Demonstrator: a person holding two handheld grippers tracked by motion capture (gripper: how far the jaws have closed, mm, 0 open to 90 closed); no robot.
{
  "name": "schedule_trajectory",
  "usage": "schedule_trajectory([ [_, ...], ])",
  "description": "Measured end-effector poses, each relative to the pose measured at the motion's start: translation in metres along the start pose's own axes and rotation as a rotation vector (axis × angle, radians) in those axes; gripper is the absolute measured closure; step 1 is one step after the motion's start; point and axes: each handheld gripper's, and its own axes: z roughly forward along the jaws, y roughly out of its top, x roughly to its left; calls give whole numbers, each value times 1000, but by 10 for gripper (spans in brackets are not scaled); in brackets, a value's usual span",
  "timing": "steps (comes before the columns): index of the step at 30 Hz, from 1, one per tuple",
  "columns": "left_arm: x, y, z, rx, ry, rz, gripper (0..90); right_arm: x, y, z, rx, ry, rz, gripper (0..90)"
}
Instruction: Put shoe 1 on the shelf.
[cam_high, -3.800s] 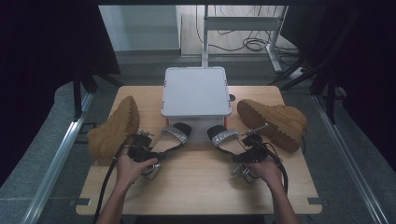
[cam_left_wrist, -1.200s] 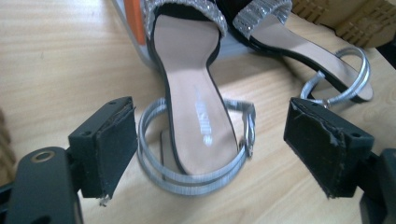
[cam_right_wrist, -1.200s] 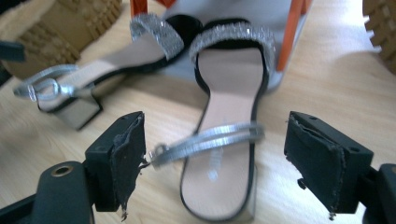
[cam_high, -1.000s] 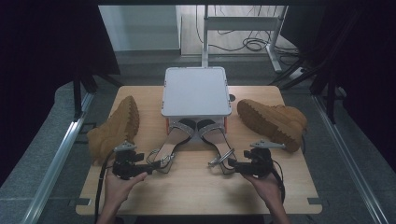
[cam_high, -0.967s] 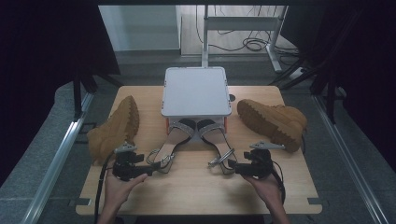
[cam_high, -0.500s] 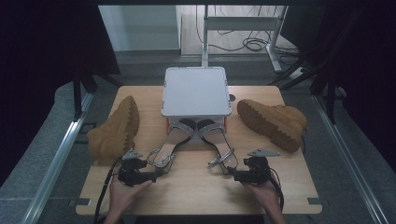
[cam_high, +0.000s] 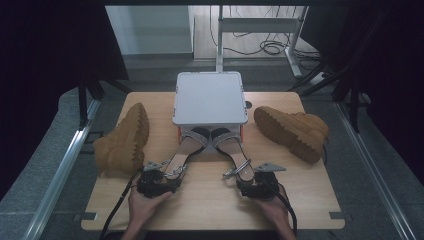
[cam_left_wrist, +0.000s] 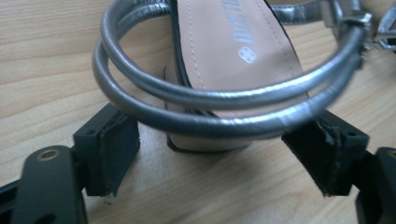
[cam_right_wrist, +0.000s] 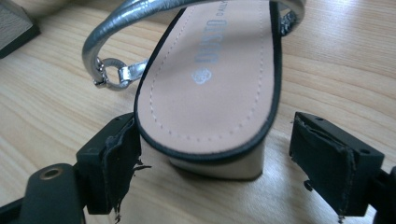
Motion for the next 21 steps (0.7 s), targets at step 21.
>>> schedule_trajectory([
  [21,-11,4,4,-40,47,55,395,13,-2,8,-51,-115,-51,393],
])
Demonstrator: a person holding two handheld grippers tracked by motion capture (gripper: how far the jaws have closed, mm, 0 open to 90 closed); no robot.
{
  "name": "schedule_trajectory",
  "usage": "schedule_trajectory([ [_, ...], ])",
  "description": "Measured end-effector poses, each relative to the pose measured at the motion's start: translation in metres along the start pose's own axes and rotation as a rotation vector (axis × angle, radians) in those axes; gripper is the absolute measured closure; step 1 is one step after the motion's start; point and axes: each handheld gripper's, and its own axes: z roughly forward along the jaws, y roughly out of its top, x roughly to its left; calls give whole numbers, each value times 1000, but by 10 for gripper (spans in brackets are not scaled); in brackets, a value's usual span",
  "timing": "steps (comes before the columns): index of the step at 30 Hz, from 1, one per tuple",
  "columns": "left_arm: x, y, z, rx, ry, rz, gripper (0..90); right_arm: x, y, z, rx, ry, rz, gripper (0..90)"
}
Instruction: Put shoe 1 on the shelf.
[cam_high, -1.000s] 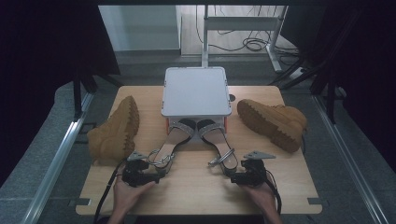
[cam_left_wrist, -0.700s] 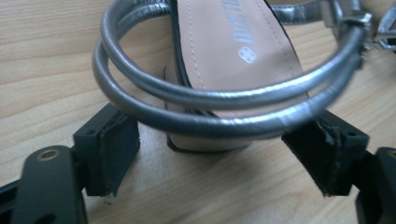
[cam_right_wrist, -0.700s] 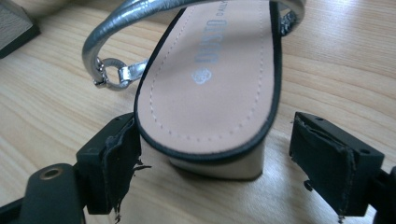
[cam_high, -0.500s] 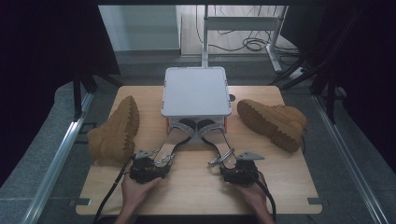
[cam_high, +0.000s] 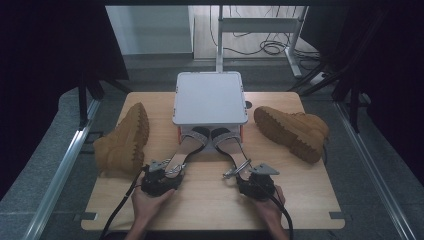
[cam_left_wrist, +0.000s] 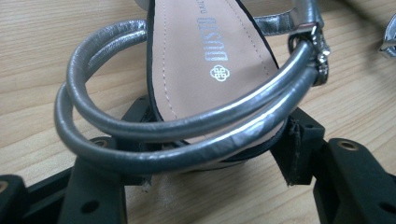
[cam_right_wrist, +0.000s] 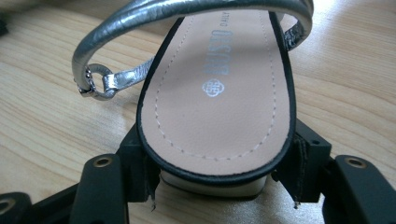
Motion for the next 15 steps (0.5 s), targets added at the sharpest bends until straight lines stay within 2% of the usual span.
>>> schedule_trajectory([
  [15,-6,9,1,-25,50,0,414,4,5,-3,-4,-20,13,400],
])
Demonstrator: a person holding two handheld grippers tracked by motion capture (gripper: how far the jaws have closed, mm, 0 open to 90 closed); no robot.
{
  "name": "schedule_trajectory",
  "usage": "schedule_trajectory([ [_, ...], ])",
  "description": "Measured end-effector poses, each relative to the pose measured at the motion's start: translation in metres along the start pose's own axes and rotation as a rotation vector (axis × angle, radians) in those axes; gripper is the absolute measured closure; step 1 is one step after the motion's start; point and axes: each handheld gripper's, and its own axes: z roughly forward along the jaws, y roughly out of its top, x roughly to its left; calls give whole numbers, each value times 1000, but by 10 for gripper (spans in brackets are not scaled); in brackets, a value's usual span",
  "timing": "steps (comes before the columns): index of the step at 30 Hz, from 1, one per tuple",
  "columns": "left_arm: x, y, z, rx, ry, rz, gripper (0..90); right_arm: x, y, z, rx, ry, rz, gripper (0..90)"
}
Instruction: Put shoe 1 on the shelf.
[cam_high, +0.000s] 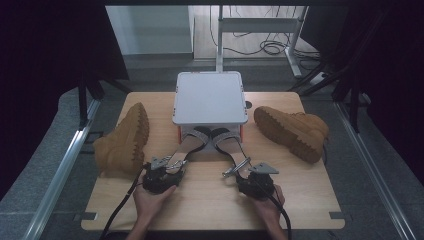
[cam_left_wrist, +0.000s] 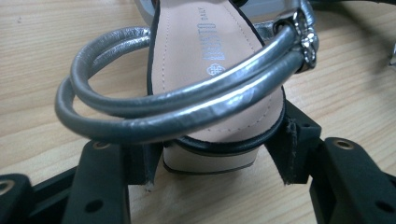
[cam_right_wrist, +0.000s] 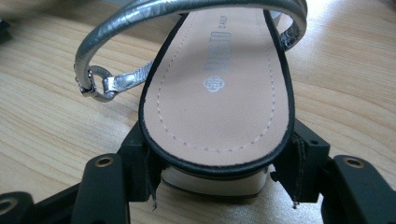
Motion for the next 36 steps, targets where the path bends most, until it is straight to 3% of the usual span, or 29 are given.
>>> schedule_trajectory([
  [25,-22,13,8,-31,30,25,399,11,8,2,2,-14,6,395],
  [36,-29,10,11,-27,37,34,393,23,9,2,-3,-22,17,381],
])
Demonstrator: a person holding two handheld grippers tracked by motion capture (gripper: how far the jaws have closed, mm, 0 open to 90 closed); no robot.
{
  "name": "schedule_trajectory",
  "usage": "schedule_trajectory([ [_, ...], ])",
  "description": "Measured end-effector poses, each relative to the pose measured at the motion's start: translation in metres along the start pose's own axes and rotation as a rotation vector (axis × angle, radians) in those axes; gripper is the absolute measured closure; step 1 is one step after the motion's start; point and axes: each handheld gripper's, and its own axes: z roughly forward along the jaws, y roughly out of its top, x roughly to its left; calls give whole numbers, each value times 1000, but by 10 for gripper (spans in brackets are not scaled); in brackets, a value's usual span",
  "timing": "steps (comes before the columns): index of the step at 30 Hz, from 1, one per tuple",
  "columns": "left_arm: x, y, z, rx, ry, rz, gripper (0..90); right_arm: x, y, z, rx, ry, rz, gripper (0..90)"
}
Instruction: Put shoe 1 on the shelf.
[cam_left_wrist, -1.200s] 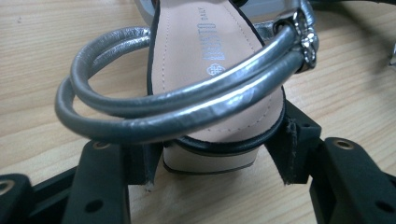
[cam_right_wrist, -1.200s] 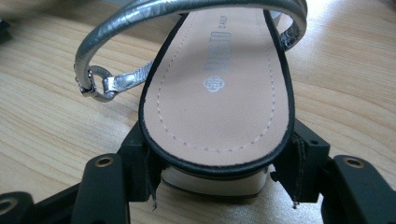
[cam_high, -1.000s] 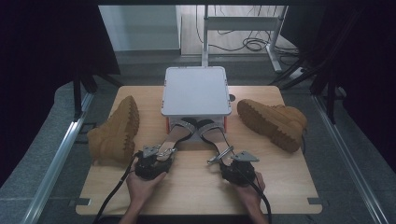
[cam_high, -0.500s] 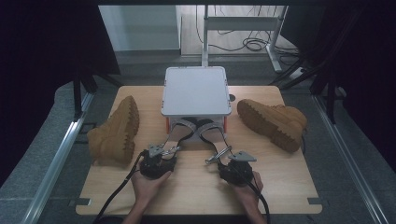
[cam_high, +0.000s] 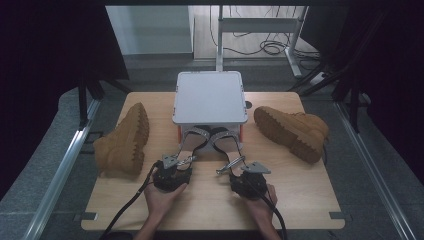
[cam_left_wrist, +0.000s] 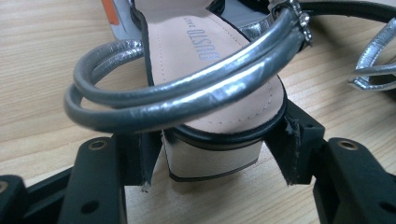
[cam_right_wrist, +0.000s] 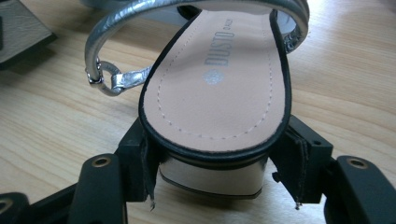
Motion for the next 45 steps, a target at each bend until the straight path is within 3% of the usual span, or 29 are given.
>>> schedule_trajectory([
  [8,-9,-4,4,19,-38,9,380,17,-3,5,36,88,-11,355],
  [19,-17,-6,8,22,-67,28,384,26,-3,11,28,141,-41,350],
  [27,-12,1,4,15,-87,24,388,26,2,9,-26,148,20,355],
  [33,-12,2,3,15,-88,23,389,22,11,14,-36,154,68,357],
  [39,-10,5,3,5,-95,12,390,19,16,22,-32,157,86,357],
  [45,-7,10,3,-5,-107,-2,390,19,17,25,-19,151,68,359],
])
